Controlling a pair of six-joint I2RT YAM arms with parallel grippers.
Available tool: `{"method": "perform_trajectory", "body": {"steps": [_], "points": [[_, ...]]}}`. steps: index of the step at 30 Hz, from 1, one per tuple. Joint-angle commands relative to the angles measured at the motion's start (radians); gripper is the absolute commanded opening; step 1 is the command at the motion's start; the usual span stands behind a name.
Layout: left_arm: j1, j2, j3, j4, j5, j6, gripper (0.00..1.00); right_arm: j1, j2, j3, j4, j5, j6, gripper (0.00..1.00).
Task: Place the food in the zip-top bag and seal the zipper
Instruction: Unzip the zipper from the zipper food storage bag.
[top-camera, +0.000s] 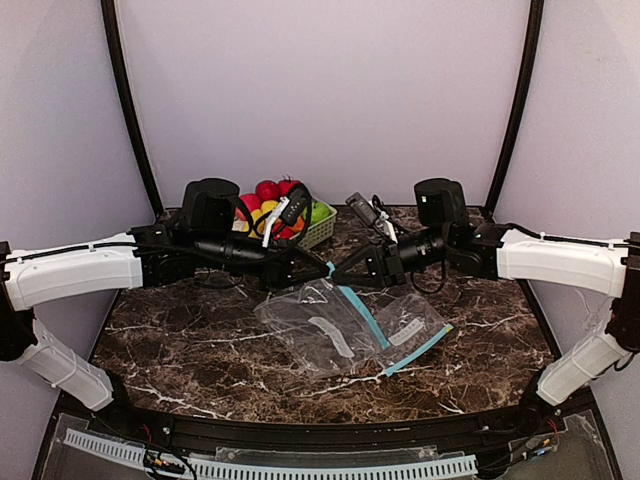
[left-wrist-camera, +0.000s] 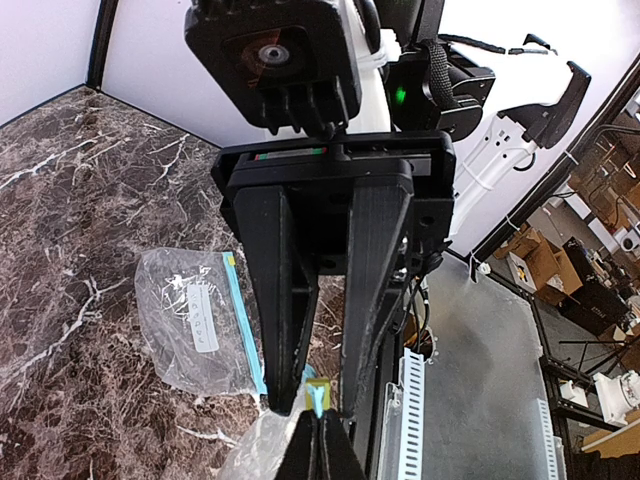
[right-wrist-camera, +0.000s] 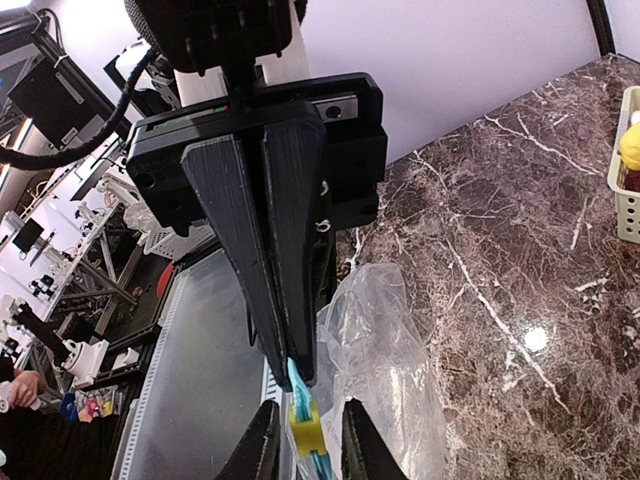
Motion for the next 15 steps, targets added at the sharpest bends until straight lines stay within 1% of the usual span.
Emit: {"method": "perform_trajectory", "body": {"steps": [1,10,15], "points": [[0.002,-0.016,-0.022,0.010,0.015,-0.003,0.01,0.011,0.003,0.021,0.033,0.007,0.001,0.18],[0.002,-0.032,-0.035,0.017,-0.023,-0.013,0.01,0.010,-0.004,0.014,0.033,0.014,0.003,0.01],[0.002,-0.018,0.000,-0.056,-0.062,-0.025,0.01,0.010,-0.007,0.012,0.032,0.020,0.002,0.00]]}}
